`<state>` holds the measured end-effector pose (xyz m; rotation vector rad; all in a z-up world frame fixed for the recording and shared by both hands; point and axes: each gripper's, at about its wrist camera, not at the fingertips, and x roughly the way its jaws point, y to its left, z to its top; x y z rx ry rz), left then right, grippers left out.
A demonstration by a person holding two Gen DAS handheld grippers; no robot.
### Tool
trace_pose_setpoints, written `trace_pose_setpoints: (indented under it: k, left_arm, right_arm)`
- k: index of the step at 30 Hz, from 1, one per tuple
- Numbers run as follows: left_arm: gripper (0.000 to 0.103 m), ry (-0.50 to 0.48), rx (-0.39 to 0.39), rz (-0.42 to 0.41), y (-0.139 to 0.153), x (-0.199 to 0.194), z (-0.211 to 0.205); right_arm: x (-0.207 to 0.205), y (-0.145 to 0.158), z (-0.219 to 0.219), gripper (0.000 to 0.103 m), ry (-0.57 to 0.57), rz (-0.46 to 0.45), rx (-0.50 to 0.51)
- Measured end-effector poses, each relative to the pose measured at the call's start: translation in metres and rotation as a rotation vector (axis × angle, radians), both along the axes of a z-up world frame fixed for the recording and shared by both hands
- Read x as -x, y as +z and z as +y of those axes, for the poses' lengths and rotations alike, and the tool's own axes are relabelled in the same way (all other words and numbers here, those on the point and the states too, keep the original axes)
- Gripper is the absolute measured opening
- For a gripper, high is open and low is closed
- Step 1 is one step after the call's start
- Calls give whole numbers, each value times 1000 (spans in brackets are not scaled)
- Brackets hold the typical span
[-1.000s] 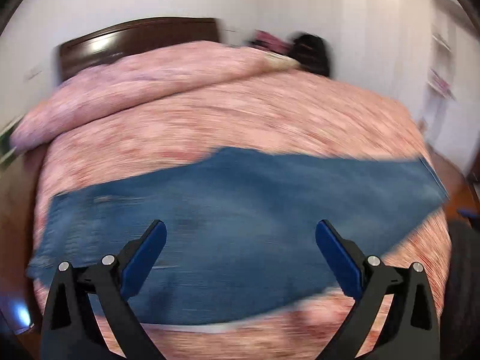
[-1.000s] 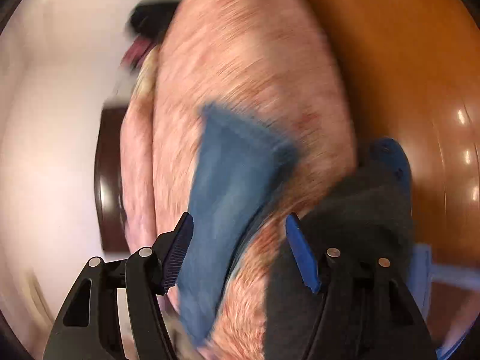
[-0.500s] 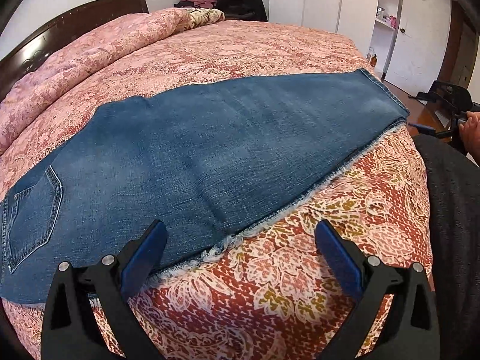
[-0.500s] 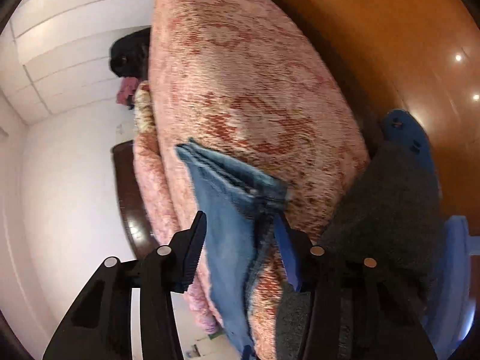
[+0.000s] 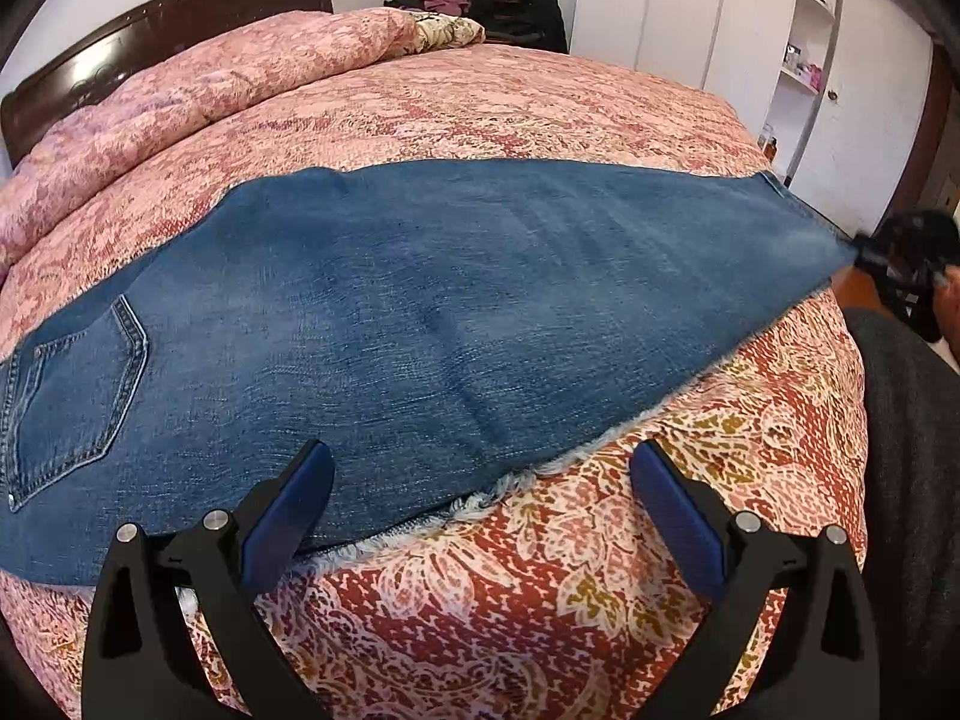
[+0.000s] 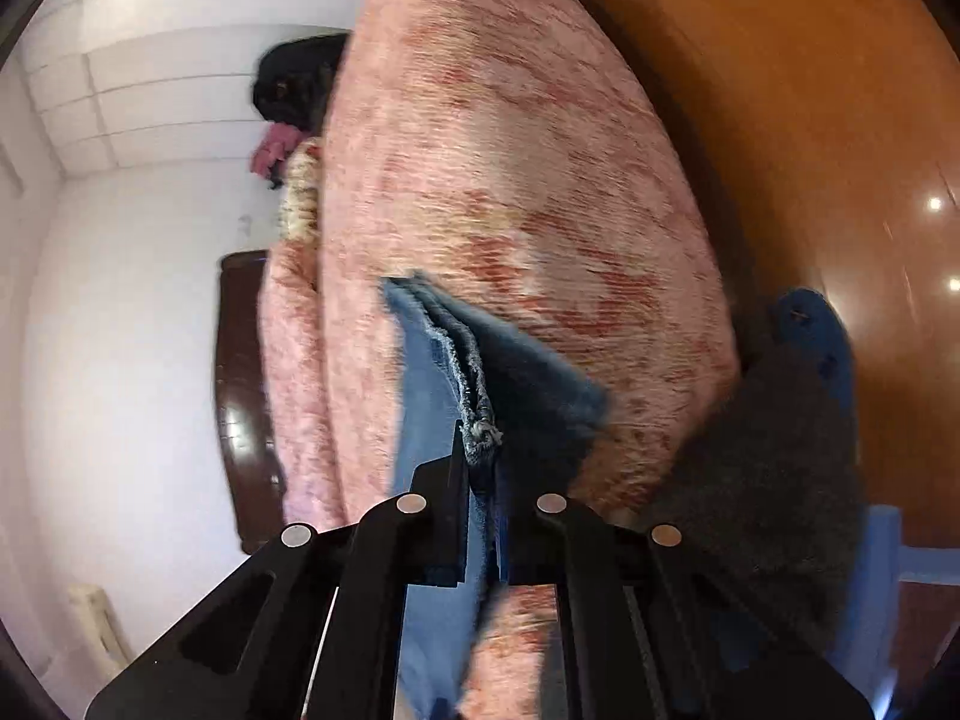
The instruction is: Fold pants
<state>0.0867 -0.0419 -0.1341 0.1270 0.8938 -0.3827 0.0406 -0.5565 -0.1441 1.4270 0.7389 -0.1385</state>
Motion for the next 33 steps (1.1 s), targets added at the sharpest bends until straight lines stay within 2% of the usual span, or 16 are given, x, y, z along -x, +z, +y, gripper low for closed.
trace_pose_setpoints:
  k: [4, 6, 7, 8, 9, 14, 18, 19, 22, 25, 26, 28, 29, 33]
  left_arm:
    - [100, 4, -4, -3, 0, 0, 0]
    - [100, 6, 0, 3, -1, -1, 1]
    - [100, 6, 0, 5, -1, -1, 1]
    - [101, 4, -5, 5, -2, -2, 0]
    - [101, 4, -9, 5, -2, -2, 0]
    - [101, 4, -13, 7, -3, -2, -1]
    - [101, 3, -19, 8, -3, -3, -1]
    - [101, 4, -19, 8, -3, -2, -1]
    - [101, 4, -22, 13, -4, -4, -1]
    - [101, 4, -22, 13, -4, -4, -2]
    - [101, 5, -22, 14, -4, -4, -2]
    - [101, 5, -31, 8, -1, -4, -4]
    - [101, 9, -46, -19, 3, -2, -5]
    - [101, -19, -74, -160, 31, 3, -8]
  right_arm:
    - [1, -29, -3, 8, -47, 31, -124]
    - [10, -31, -9, 34, -90, 72, -164]
    - [15, -28, -10, 60, -100, 81, -152]
    - [19, -25, -11, 71, -103, 75, -136]
    - [23, -24, -13, 71, -98, 50, -130]
    - [15, -41, -16, 71, -81, -25, -235]
    - [0, -41, -18, 71, -34, -53, -227]
    - [-3, -40, -18, 61, -16, -89, -231]
    - [-14, -41, -16, 59, 33, -99, -223]
    - [-25, -39, -11, 50, 83, -63, -197]
    - [-25, -36, -11, 39, 82, -62, -174]
    - [-24, -29, -11, 28, 81, -45, -124]
    - [-23, -25, -10, 21, 81, -40, -104]
    - [-28, 16, 1, 16, 116, -54, 62]
